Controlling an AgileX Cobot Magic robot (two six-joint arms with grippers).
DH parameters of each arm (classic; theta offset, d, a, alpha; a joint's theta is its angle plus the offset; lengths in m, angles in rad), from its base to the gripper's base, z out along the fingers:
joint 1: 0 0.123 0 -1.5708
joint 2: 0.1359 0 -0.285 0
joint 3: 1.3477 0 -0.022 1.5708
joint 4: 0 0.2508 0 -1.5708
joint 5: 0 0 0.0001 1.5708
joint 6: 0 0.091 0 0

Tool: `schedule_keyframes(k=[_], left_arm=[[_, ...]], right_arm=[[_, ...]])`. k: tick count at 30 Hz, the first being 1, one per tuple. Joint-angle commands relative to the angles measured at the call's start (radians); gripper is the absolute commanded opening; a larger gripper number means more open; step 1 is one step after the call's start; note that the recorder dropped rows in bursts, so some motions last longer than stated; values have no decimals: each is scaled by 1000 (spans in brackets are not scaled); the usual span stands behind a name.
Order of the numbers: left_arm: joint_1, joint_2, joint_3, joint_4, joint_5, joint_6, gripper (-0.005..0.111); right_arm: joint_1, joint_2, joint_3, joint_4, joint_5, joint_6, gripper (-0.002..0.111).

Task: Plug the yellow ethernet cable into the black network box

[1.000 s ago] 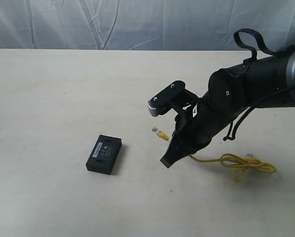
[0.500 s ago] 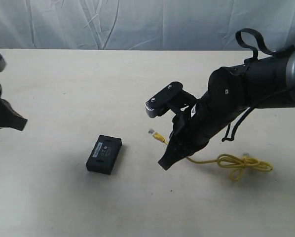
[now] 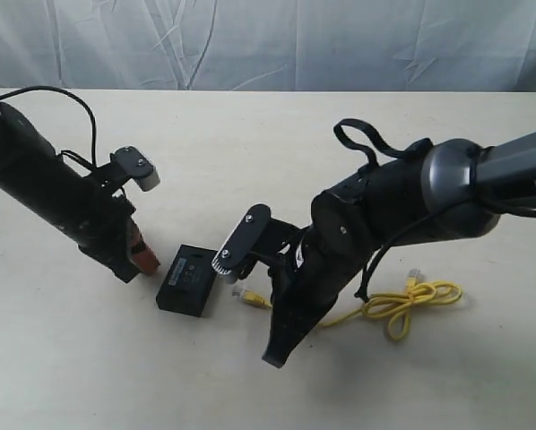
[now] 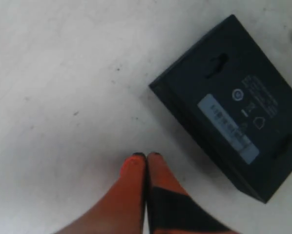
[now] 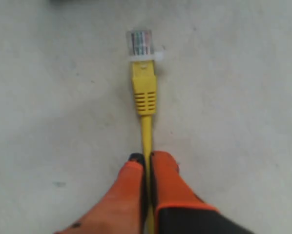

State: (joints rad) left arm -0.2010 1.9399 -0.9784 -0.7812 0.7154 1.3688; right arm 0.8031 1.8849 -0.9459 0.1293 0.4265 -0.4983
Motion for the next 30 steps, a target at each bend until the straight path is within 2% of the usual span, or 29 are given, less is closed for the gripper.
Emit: schedule_keyframes(k=[1, 8, 30], left_arm=[[-20, 36, -13, -91, 32, 113, 0], [-20, 78, -13, -200, 93, 292, 0], [-20, 78, -13, -200, 93, 292, 0]], right_arm=[[39, 9, -17, -59, -48, -7, -1], [47, 9, -17, -119, -72, -29, -1], [47, 40, -17, -147, -50, -23, -1]])
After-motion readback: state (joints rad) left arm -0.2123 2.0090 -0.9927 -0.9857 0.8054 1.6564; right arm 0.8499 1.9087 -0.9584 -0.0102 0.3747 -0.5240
